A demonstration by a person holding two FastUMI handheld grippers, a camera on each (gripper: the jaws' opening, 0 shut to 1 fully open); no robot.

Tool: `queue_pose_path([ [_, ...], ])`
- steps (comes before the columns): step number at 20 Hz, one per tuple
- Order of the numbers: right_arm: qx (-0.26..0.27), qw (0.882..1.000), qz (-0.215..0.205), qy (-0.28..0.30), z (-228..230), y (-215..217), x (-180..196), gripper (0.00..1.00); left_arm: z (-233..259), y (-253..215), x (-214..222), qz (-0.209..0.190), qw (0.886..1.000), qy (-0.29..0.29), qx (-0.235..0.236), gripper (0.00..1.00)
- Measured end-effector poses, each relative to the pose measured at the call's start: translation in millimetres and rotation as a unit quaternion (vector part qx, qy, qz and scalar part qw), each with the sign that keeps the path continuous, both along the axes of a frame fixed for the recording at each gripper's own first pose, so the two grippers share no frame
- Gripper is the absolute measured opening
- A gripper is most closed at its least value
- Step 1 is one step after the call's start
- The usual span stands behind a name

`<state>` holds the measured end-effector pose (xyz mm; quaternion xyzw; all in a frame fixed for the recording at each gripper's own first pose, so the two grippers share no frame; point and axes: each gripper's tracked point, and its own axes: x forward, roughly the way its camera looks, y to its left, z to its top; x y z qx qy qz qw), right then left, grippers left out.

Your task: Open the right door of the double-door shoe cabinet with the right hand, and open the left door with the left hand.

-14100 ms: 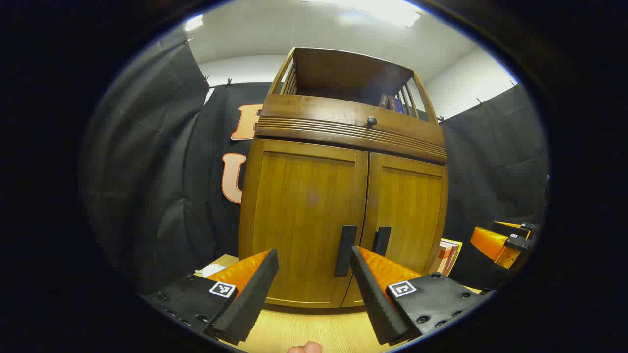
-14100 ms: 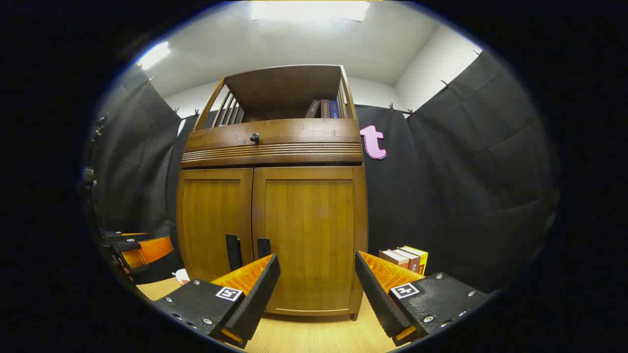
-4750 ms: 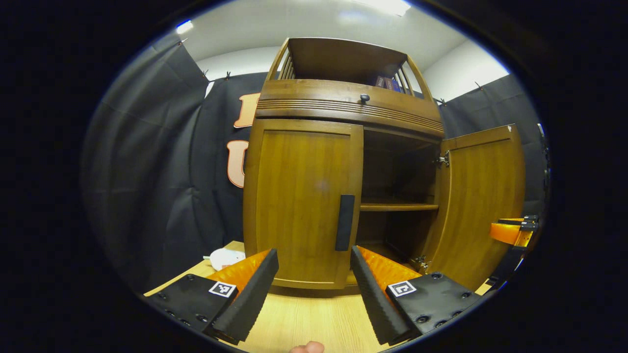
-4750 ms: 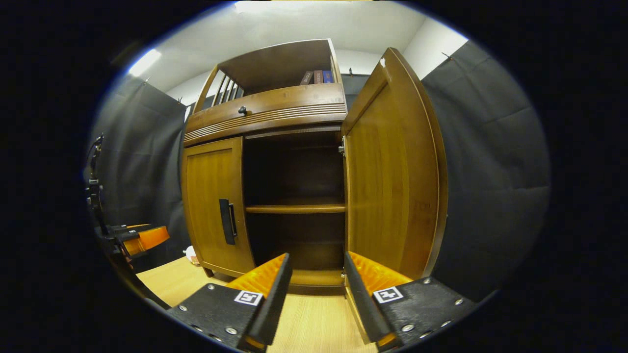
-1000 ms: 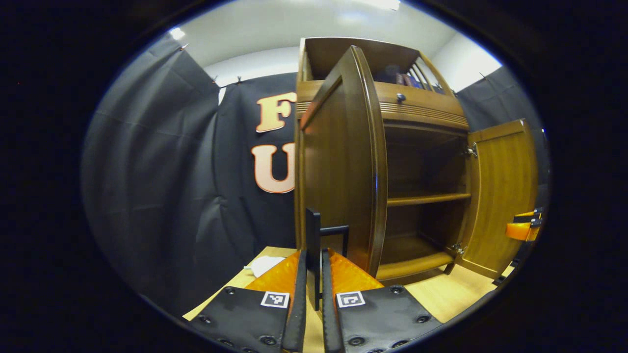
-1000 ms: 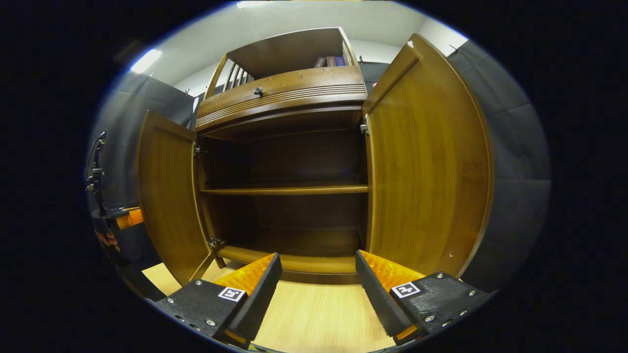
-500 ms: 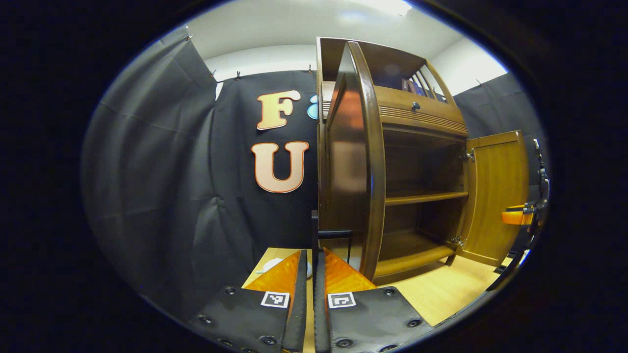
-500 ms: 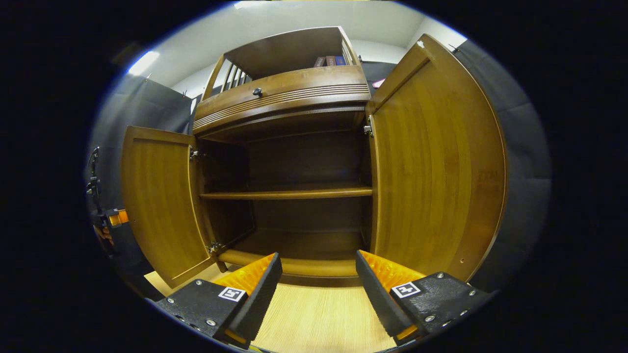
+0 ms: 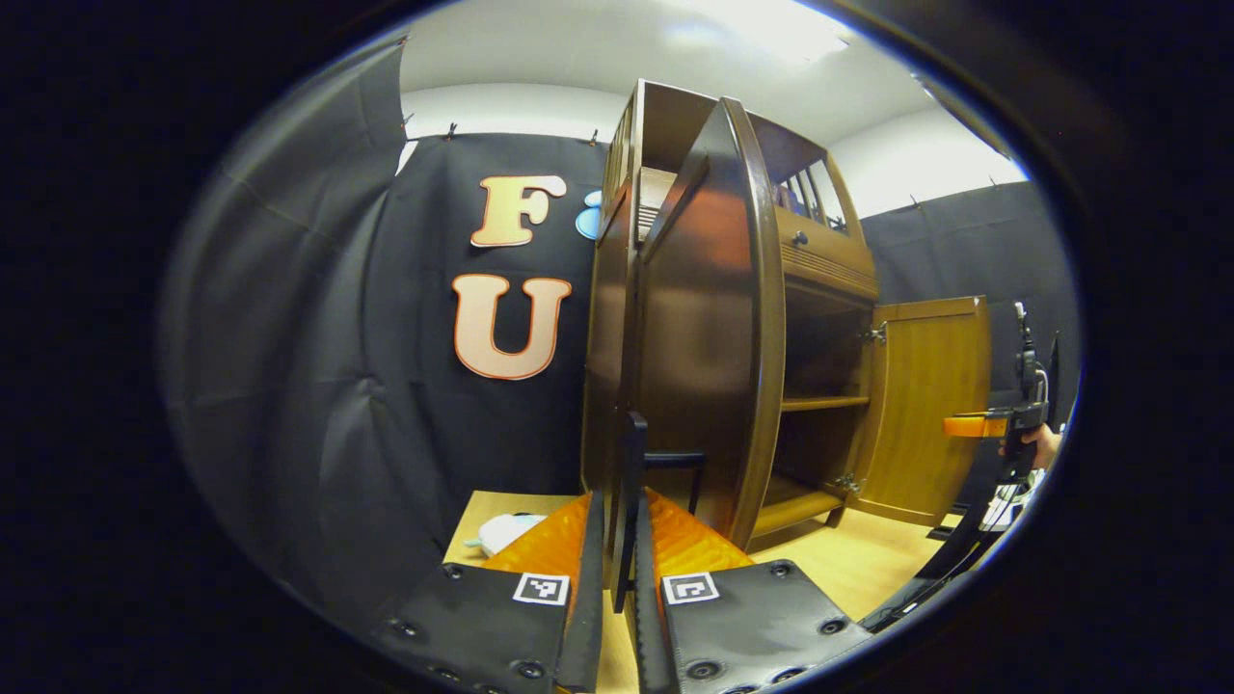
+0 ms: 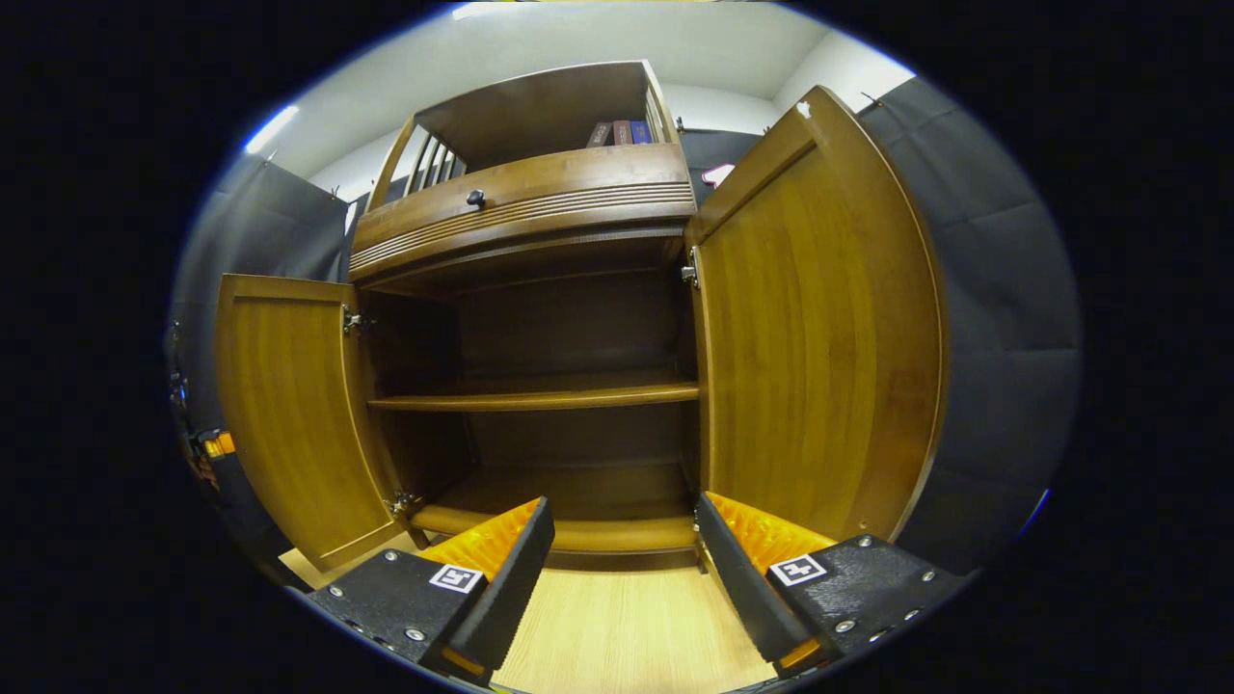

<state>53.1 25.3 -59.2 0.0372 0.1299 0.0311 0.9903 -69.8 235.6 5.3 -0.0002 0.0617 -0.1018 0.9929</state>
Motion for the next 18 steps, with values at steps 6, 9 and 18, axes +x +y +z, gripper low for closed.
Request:
queue_pose_path([
  [6,-0.004,1.000,0.007,-0.005,-2,5,11,0.86,-13,5,-3,0.038,0.997,0.046,0.041,0.22],
  [9,0.006,1.000,0.021,-0.004,-7,11,19,0.93,-20,-12,-4,0.043,0.996,0.082,0.017,0.23],
  [18,-0.008,0.999,0.047,-0.011,-19,13,29,0.93,-5,-110,73,0.075,0.996,0.044,0.015,0.15],
])
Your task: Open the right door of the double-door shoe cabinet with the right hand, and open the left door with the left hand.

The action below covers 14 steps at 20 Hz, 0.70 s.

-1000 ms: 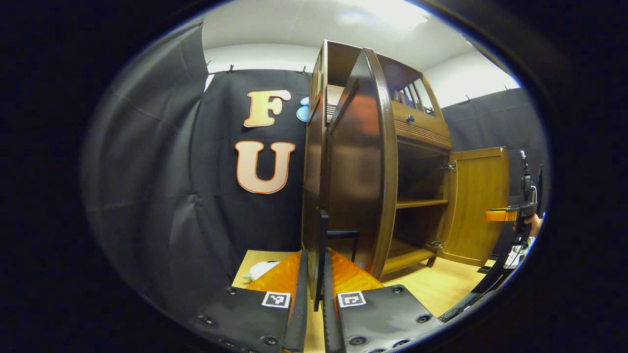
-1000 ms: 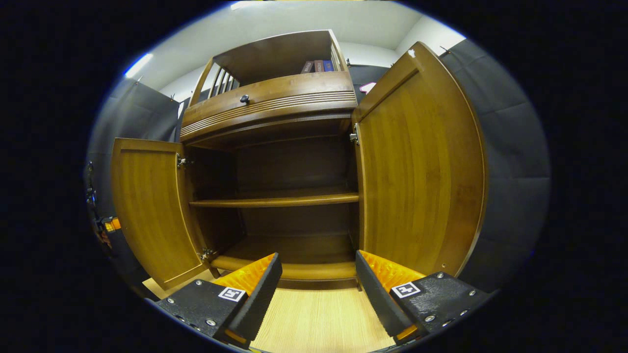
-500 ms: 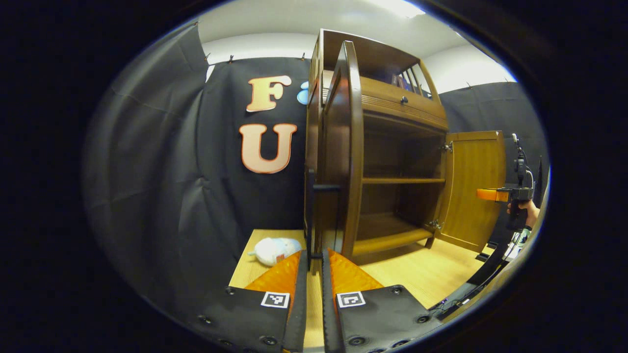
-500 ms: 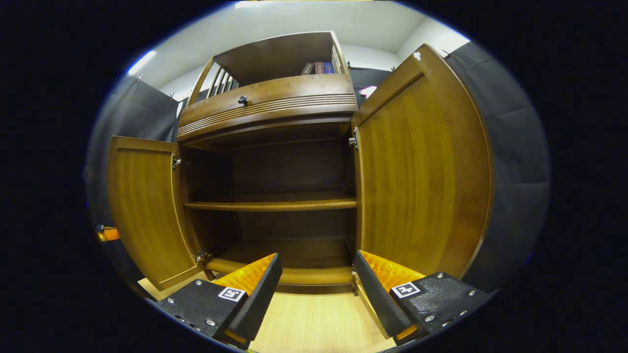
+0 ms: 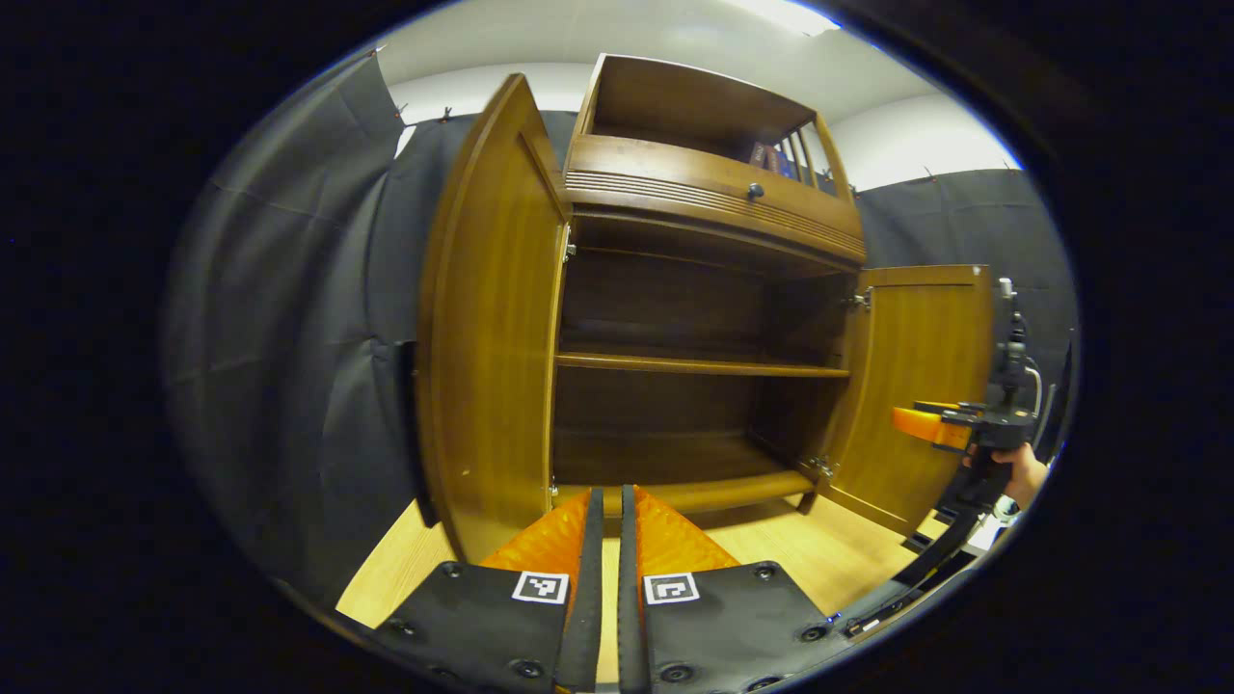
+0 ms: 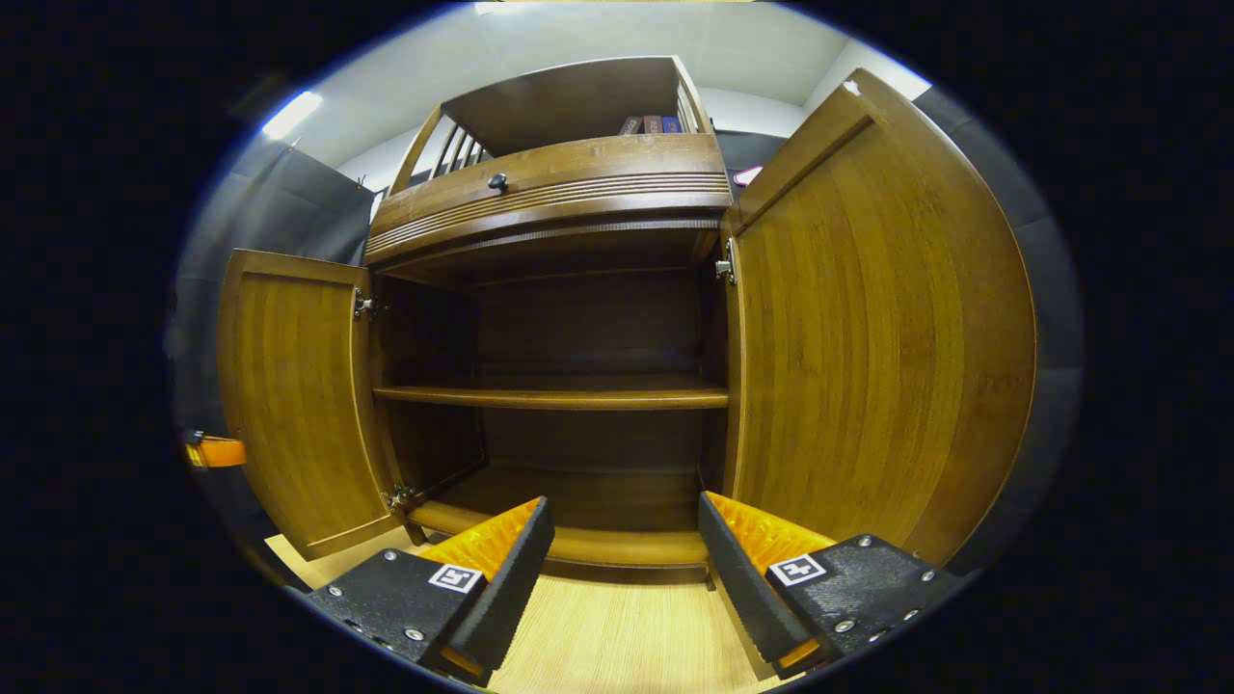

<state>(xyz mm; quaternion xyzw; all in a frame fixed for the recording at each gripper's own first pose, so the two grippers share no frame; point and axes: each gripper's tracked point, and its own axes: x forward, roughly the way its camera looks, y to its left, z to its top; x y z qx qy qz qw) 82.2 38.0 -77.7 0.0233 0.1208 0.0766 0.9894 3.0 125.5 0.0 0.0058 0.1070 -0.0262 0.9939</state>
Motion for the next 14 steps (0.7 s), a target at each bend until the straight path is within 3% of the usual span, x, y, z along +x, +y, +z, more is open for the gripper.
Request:
queue_pose_path([
  [5,-0.009,1.000,-0.008,-0.006,1,-13,-15,0.93,22,-18,50,0.075,0.994,-0.076,0.032,0.14],
  [6,-0.013,1.000,-0.010,-0.004,-1,-16,-19,0.93,23,-22,56,0.081,0.993,-0.080,0.028,0.07],
  [7,-0.016,1.000,-0.011,-0.001,-3,-18,-21,0.93,22,-22,56,0.089,0.992,-0.079,0.026,0.06],
  [10,-0.015,1.000,-0.010,0.002,-3,-21,-27,0.93,21,-30,64,0.088,0.993,-0.078,0.026,0.07],
  [14,-0.017,1.000,-0.010,0.000,-1,-22,-26,0.93,19,-32,65,0.082,0.991,-0.079,0.068,0.07],
])
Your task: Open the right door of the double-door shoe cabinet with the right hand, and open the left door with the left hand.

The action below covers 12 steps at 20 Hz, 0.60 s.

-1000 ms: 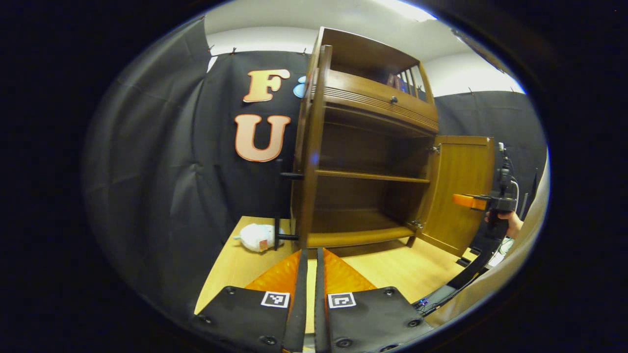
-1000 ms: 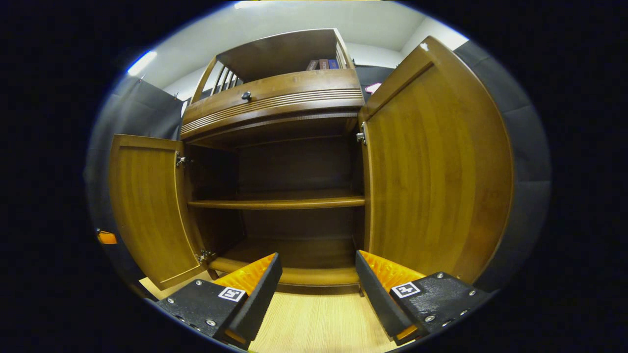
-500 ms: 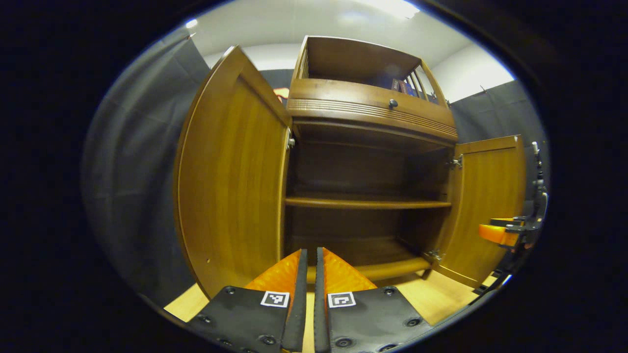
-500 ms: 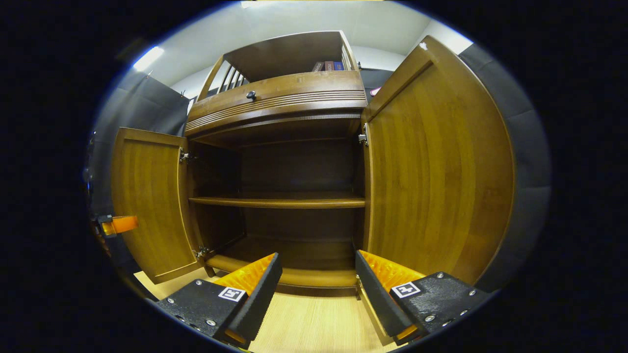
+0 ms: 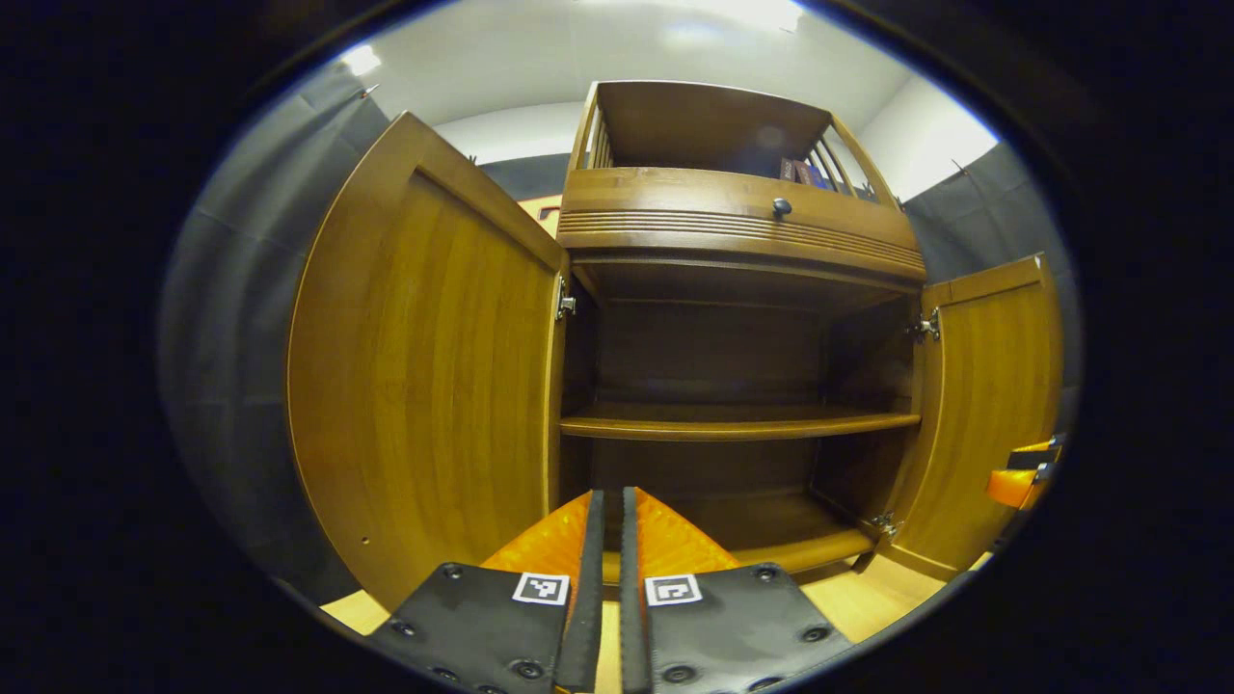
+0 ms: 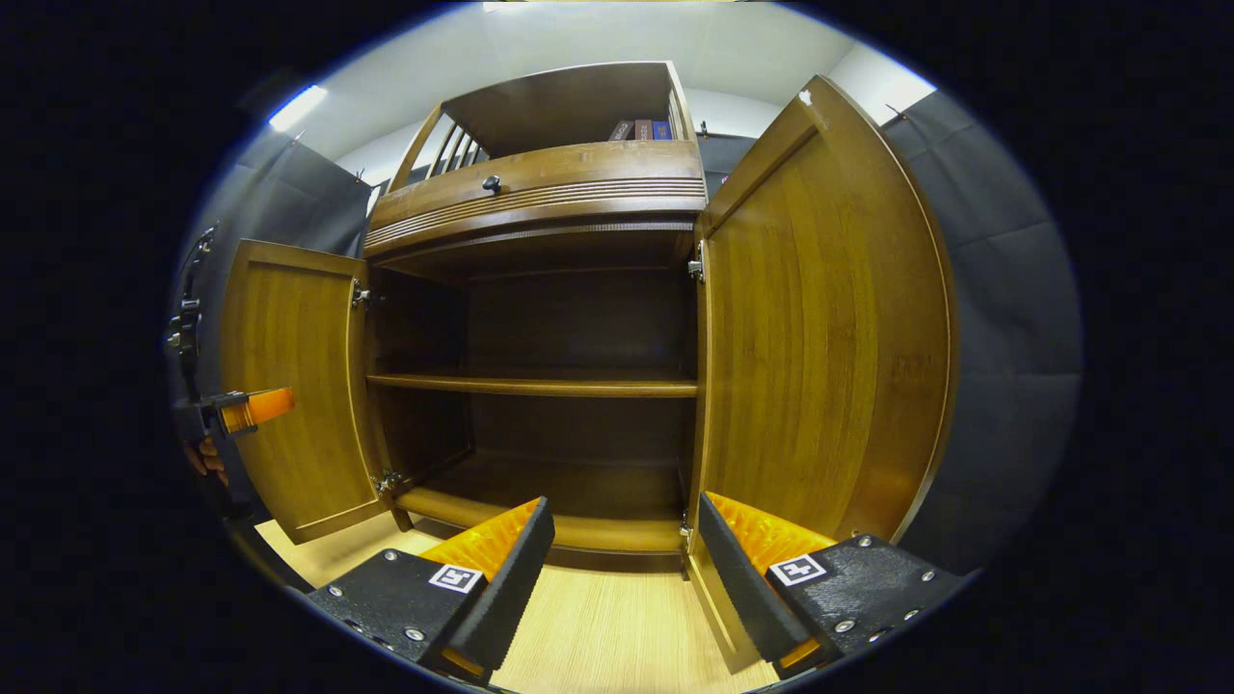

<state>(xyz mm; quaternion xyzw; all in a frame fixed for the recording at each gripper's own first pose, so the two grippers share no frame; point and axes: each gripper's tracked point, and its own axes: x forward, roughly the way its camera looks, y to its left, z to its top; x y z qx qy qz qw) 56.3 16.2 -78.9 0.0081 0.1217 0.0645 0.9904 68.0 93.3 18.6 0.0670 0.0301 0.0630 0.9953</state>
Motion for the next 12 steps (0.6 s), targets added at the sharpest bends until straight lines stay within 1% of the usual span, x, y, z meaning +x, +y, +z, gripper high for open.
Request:
queue_pose_path([
  [2,0.001,1.000,0.001,0.001,-1,1,1,0.93,-5,-5,-2,-0.003,1.000,0.011,0.027,0.37],
  [3,0.002,1.000,0.002,0.001,-1,2,2,0.93,-8,-5,-1,-0.001,0.999,0.011,0.030,0.52],
  [4,0.003,1.000,0.002,0.001,-1,3,2,0.99,-11,-8,-1,-0.006,1.000,0.013,0.025,0.66],
  [5,0.004,1.000,0.001,0.000,-1,3,1,0.93,-15,-9,-3,-0.007,1.000,0.016,0.021,0.81],
  [6,0.005,1.000,0.001,0.001,-2,3,2,0.93,-17,-6,-4,-0.003,1.000,0.017,0.021,0.96],
  [8,0.004,1.000,0.001,0.001,-2,4,1,0.93,-15,-1,-3,0.005,1.000,0.016,0.019,1.00],
  [9,0.004,1.000,0.000,0.001,-2,5,2,0.99,-15,2,-4,0.009,1.000,0.014,0.017,1.00],
  [11,0.004,1.000,-0.001,0.001,-2,5,2,0.86,-12,9,-3,0.013,1.000,0.011,0.015,0.98],
  [12,0.005,1.000,-0.002,0.001,-2,6,1,0.86,-10,12,-2,0.013,1.000,0.009,0.014,1.00],
])
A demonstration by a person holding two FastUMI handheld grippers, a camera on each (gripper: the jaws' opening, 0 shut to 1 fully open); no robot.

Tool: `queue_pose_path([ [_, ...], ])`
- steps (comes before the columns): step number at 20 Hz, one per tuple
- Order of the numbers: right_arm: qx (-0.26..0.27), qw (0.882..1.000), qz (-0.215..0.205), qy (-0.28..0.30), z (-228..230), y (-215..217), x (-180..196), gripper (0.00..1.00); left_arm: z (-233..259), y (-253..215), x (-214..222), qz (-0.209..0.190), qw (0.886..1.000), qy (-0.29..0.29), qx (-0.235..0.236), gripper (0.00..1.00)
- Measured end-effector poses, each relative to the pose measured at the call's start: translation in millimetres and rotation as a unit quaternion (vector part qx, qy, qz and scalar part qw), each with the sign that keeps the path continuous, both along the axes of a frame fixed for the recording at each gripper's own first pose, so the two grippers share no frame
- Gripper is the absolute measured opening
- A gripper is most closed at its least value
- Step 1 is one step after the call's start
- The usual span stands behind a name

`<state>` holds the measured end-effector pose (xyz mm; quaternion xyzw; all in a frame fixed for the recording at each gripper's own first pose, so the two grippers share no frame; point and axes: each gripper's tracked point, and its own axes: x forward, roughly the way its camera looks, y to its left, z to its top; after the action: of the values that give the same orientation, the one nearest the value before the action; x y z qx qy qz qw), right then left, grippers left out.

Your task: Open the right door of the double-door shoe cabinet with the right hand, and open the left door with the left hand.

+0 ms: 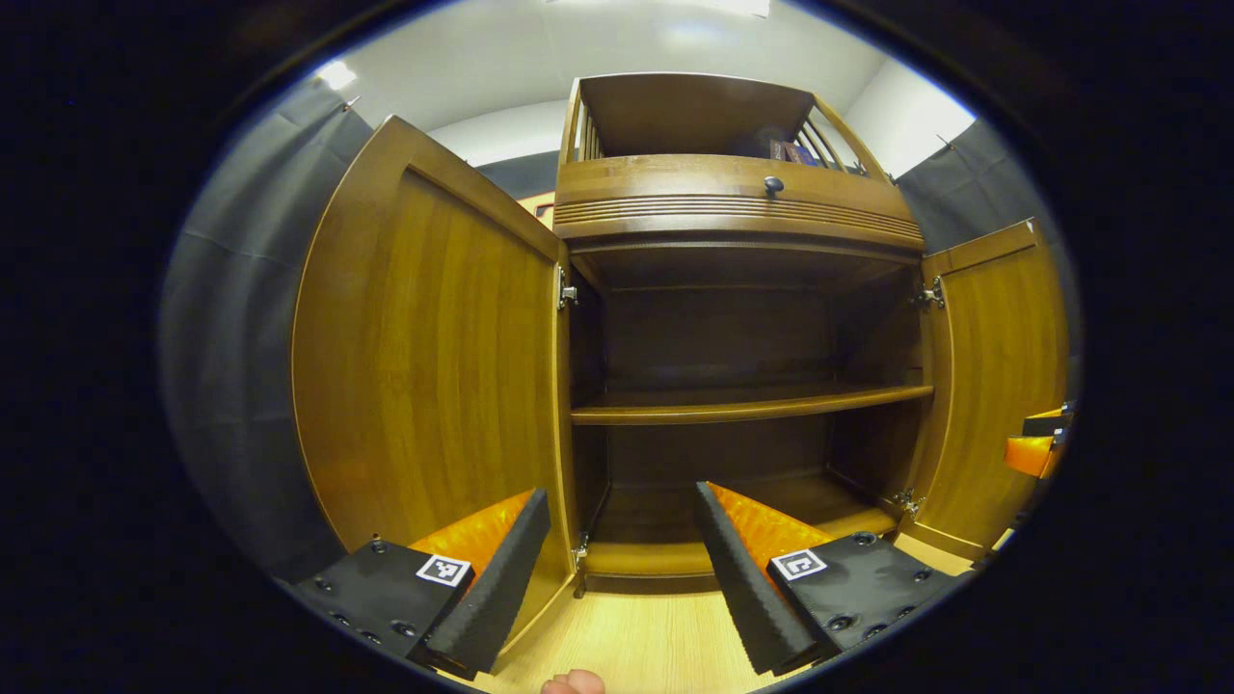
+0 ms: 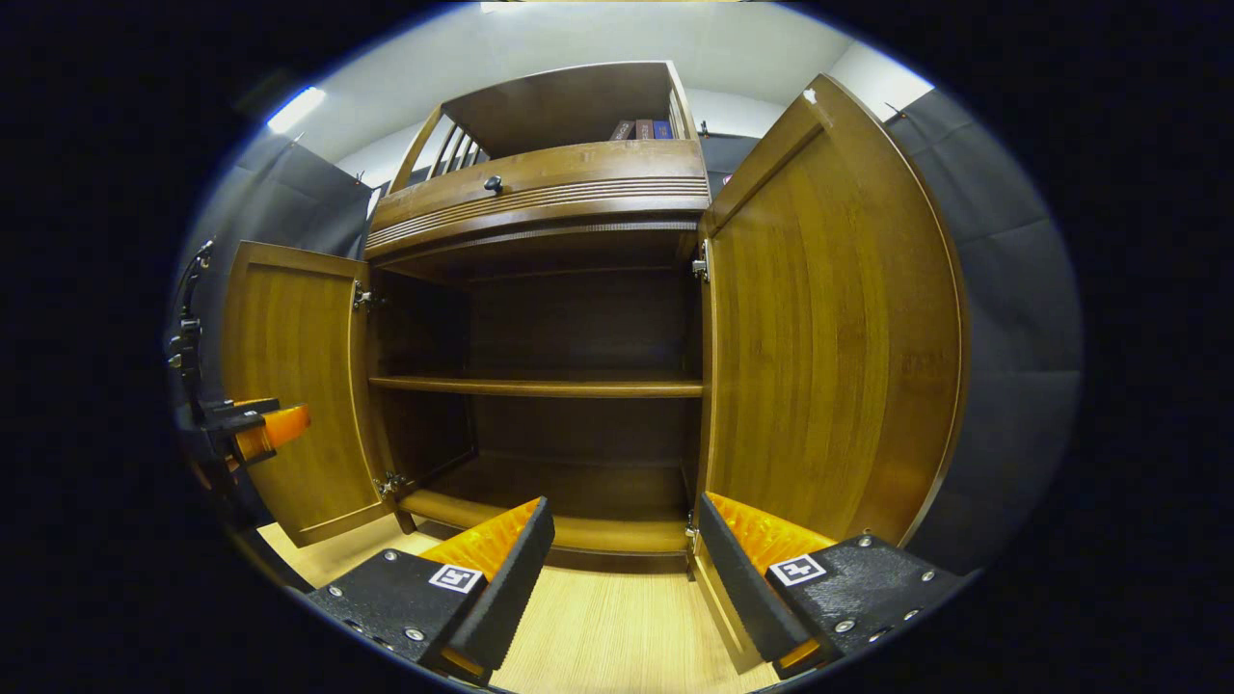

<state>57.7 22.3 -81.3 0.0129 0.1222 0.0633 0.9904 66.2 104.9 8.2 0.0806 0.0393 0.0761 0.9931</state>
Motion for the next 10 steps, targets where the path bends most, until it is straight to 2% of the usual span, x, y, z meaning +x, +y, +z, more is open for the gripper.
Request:
queue_pose_path([
  [10,-0.001,1.000,-0.004,0.008,-4.6,3.3,-1.5,0.86,-5.1,2.5,1.2,-0.003,1.000,0.003,-0.005,1.00],
])
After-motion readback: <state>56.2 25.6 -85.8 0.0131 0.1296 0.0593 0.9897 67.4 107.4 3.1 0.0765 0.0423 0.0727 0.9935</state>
